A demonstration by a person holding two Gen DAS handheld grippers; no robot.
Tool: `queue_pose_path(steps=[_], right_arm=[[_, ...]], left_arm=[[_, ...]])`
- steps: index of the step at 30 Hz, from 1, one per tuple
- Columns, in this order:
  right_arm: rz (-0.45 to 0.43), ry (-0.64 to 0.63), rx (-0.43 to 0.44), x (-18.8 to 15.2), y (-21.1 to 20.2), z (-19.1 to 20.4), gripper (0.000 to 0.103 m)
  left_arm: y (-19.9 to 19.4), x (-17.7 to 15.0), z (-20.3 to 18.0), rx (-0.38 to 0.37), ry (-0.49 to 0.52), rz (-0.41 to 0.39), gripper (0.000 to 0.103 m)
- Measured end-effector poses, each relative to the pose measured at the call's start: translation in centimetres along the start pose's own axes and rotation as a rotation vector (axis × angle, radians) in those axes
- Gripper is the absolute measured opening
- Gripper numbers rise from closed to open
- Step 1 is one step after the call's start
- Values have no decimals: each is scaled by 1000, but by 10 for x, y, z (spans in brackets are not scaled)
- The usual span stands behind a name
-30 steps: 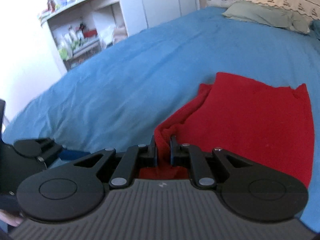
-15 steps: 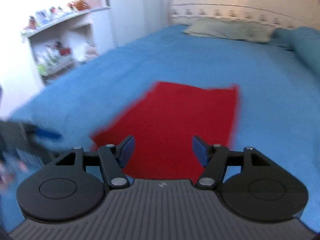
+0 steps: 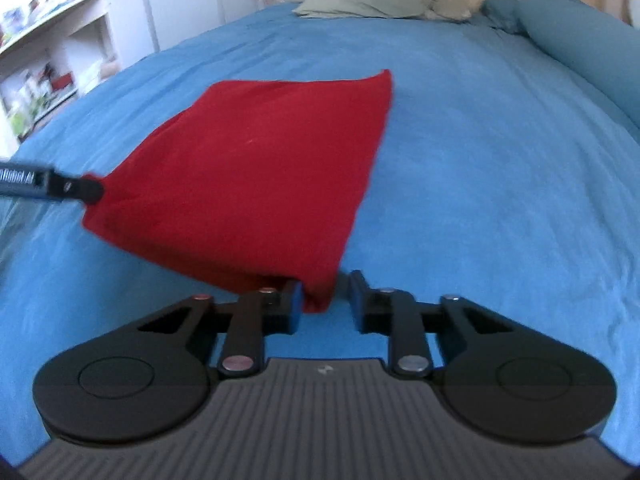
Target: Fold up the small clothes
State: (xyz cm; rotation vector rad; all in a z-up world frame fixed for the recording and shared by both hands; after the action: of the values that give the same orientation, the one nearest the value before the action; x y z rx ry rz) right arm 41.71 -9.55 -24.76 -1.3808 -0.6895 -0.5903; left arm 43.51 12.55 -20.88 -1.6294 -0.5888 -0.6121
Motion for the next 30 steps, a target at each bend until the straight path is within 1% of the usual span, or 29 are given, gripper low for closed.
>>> queue_pose_path(steps=[2, 4, 8, 10, 13, 15, 17, 18, 20, 21, 22, 23, 24, 26, 27, 28, 30], right_arm=[[5, 31, -22, -2, 1, -7, 35], [17, 75, -2, -7, 2, -13, 35], [9, 73, 0, -9, 1, -13, 35], [12, 82, 5, -9, 0, -14, 35], [20, 54, 4, -8, -2, -11, 35], [25, 33, 11, -4, -7, -9, 35], [9, 30, 12, 2, -15, -10, 40], [1, 36, 13, 5, -22, -12, 40], [0, 52, 18, 10, -32, -18, 40], [-3, 61, 32, 14, -37, -21, 41], [-6, 68, 45, 19, -42, -23, 47], [-10, 73, 56, 25, -46, -26, 58], [-19, 81, 66, 34, -50, -28, 64], [-38, 105, 89, 52, -56, -34, 88], [-49, 122, 98, 64, -57, -37, 94], [-55, 139, 104, 73, -56, -39, 103], [-43, 171, 134, 93, -48, -43, 103]], left_arm=[[3, -4, 5, 7, -8, 4, 86], [7, -11, 9, 22, 2, 14, 86], [12, -23, 14, 38, 18, 27, 86], [14, -25, 15, 46, 23, 32, 87], [16, -24, 14, 59, 24, 40, 87], [10, -21, 12, 50, 14, 27, 86], [-4, -17, 12, 29, 0, -14, 86], [-10, -13, 11, 20, -1, -34, 86], [-25, -3, 11, 3, 4, -67, 88], [-30, 4, 11, -7, 10, -79, 91], [-36, 13, 9, -19, 20, -94, 96], [-39, 22, 7, -32, 25, -101, 99], [-41, 31, 3, -49, 28, -105, 103], [-43, 54, -5, -73, 38, -125, 103], [-41, 63, -9, -80, 47, -121, 103], [-34, 72, -15, -103, 65, -92, 103], [-14, 82, -22, -150, 71, -15, 103]])
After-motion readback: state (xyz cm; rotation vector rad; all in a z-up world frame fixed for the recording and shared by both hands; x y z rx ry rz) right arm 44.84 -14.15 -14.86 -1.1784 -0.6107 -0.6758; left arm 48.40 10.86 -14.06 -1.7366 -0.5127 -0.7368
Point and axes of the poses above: each gripper's, at about its wrist camera, not at the fingertips, and y roughly the way its jaws point, z to its left, x to its top, the point moved 8 cm from there along y, roughly the way its jaws point, and after that the axes turned 1 degree about -z, right-handed, at the moved point
